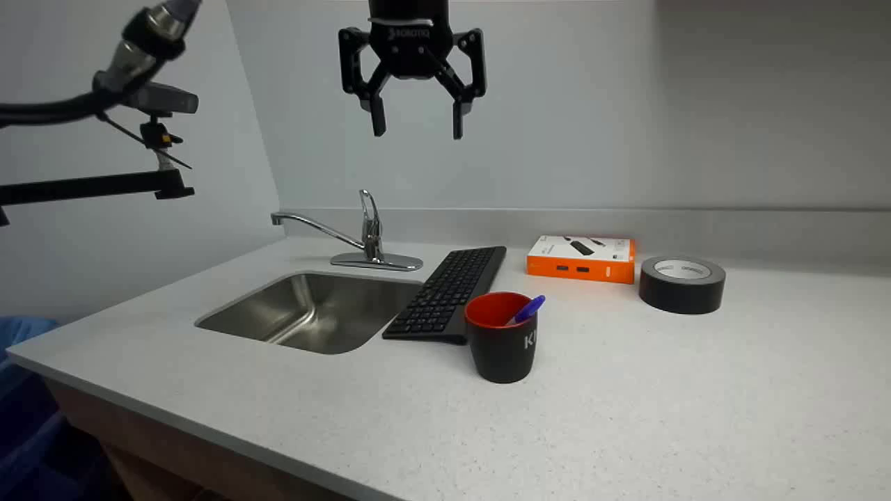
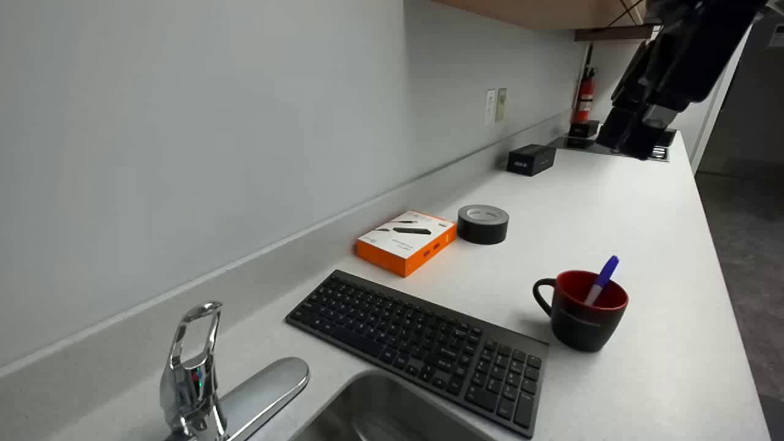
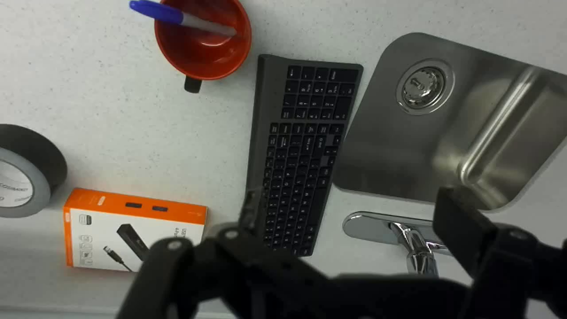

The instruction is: Put the marker on the counter

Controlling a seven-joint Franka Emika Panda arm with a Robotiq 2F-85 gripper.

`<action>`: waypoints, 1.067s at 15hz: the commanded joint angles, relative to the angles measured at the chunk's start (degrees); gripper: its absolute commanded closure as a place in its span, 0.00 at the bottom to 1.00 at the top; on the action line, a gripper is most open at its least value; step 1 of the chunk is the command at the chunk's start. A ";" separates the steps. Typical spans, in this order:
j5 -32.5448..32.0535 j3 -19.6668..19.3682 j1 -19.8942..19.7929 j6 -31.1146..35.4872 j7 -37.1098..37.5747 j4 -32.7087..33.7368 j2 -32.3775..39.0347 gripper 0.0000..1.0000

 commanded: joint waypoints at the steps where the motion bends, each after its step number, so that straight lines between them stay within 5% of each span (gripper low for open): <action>1: 0.62 0.98 -1.17 -0.16 -0.47 0.11 0.20 0.00; 7: 0.67 0.63 -1.28 -0.88 -0.83 -0.04 0.27 0.00; 16: -0.94 -5.75 -8.80 1.00 -2.73 -5.82 4.79 0.00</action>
